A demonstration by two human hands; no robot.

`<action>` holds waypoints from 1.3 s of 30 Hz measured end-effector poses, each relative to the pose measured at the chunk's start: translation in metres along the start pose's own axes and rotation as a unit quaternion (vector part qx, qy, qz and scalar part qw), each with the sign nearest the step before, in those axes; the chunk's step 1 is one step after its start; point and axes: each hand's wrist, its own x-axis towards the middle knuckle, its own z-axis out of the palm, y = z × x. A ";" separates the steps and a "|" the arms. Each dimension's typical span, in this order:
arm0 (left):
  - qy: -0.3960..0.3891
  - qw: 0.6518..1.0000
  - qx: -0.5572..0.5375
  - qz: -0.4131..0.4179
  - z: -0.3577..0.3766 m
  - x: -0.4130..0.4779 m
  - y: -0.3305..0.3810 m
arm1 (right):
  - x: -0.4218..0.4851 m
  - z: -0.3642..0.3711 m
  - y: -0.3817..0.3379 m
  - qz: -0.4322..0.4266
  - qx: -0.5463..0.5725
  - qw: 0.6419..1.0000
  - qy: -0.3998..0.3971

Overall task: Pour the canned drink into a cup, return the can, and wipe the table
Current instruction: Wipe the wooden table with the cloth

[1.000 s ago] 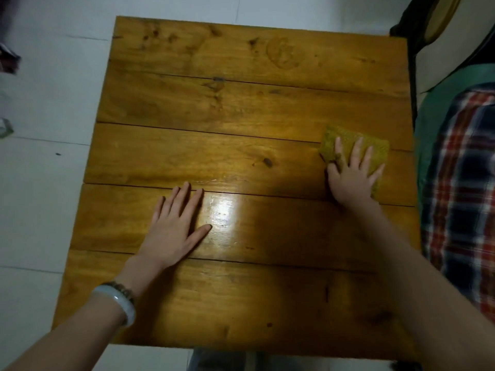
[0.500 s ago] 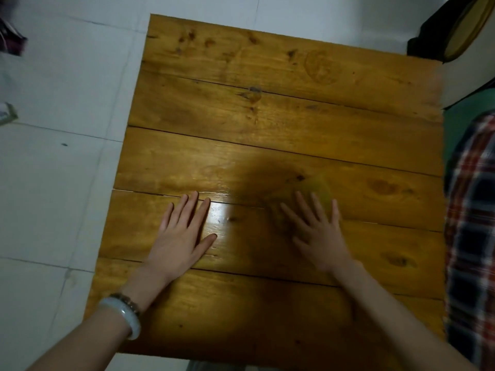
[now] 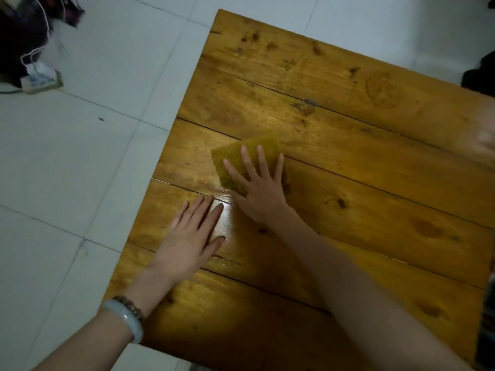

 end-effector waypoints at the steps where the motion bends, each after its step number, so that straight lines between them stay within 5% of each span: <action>1: 0.002 1.000 -0.006 -0.012 -0.002 -0.003 -0.004 | -0.006 0.002 -0.002 -0.050 -0.011 0.999 -0.006; 4: 0.010 0.999 -0.019 -0.039 -0.008 -0.012 -0.014 | -0.036 0.010 0.026 -0.123 -0.017 0.992 -0.009; 9: 0.019 0.997 -0.009 -0.071 -0.016 -0.018 -0.022 | -0.029 -0.008 0.086 0.013 -0.004 0.999 -0.032; 13: 0.036 0.993 -0.025 -0.105 -0.015 -0.019 -0.028 | 0.049 -0.029 0.041 0.056 0.033 0.998 -0.005; 19: 0.046 0.990 -0.037 -0.127 -0.016 -0.034 -0.031 | 0.079 -0.025 -0.071 -0.132 -0.049 0.990 0.000; 24: 0.051 0.990 -0.019 -0.128 -0.024 -0.048 -0.050 | 0.026 -0.003 -0.031 -0.299 -0.074 0.951 -0.012; 29: 0.039 0.992 -0.026 -0.120 -0.024 -0.042 -0.057 | 0.051 -0.027 0.035 -0.134 -0.047 0.990 0.011; 33: 0.033 0.995 -0.023 -0.096 -0.019 -0.025 -0.050 | 0.117 -0.045 -0.006 -0.027 0.005 1.000 0.000; 39: -0.003 0.995 0.021 -0.093 -0.008 -0.014 -0.044 | 0.099 -0.035 -0.062 -0.168 -0.029 0.985 -0.009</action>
